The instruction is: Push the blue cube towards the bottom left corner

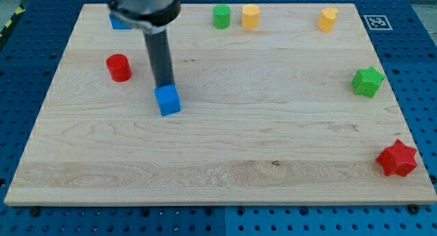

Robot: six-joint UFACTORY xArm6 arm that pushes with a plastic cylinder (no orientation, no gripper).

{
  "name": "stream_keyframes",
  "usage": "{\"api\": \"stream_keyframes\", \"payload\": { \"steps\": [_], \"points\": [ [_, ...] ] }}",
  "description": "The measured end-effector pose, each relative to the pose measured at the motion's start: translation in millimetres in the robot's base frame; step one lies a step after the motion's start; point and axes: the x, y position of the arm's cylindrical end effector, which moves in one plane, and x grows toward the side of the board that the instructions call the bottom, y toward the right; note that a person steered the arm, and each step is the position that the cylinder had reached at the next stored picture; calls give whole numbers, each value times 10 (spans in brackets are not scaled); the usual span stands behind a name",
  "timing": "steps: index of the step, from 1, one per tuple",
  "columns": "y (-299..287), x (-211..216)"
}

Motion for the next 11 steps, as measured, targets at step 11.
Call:
{"api": "stream_keyframes", "payload": {
  "steps": [11],
  "points": [
    [-636,1044]
  ]
}}
